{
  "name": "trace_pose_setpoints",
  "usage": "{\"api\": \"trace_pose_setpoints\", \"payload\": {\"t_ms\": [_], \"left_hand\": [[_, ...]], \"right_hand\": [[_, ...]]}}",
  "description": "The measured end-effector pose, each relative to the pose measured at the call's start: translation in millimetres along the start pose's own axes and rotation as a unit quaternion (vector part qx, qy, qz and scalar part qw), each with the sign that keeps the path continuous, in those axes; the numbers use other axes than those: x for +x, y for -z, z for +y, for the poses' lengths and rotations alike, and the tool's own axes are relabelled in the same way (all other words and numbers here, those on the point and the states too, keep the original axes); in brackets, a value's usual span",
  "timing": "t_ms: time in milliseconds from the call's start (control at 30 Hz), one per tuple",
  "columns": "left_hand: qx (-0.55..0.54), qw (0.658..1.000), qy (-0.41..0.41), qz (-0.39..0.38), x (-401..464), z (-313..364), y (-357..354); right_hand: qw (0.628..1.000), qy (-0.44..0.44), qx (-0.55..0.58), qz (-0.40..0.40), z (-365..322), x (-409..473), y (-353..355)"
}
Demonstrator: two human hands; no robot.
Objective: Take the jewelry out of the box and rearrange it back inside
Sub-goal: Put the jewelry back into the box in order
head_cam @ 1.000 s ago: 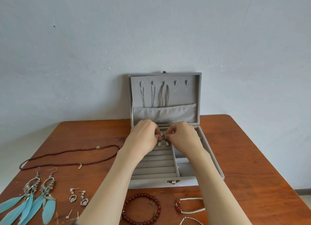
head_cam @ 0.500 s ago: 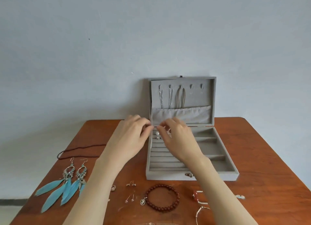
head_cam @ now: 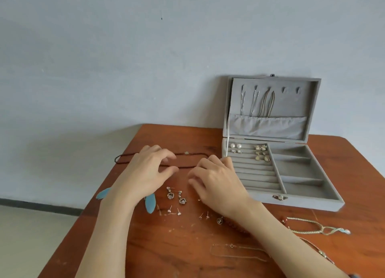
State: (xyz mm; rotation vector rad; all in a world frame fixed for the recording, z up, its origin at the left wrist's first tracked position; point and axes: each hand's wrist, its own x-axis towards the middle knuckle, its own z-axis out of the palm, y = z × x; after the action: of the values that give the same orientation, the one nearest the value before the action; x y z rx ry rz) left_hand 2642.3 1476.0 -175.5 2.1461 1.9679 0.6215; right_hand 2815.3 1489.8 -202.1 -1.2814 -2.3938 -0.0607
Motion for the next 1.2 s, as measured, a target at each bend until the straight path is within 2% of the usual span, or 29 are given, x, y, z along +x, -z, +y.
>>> {"api": "trace_pose_setpoints", "payload": {"t_ms": [333,500,700,833,1033,1200], "left_hand": [[-0.018,0.988,0.059,-0.138,-4,-4,4],[-0.007,0.982,0.066,-0.176,-3,-4,3],[-0.010,0.980,0.064,-0.186,-4,-1,2],[0.004,0.980,0.064,-0.190,-3,4,-1],[0.017,0.983,0.084,-0.165,-3,8,2],[0.041,0.978,0.117,-0.170,-3,7,2]], "right_hand": [[0.997,0.023,0.056,-0.038,-18,1,-5],[0.995,0.031,0.076,-0.057,-20,1,-1],[0.996,0.022,0.079,-0.046,-18,-1,3],[0.991,0.004,0.131,-0.016,-14,2,10],[0.948,-0.087,0.304,-0.033,-3,7,27],[0.928,-0.129,0.348,-0.028,3,9,34]]}}
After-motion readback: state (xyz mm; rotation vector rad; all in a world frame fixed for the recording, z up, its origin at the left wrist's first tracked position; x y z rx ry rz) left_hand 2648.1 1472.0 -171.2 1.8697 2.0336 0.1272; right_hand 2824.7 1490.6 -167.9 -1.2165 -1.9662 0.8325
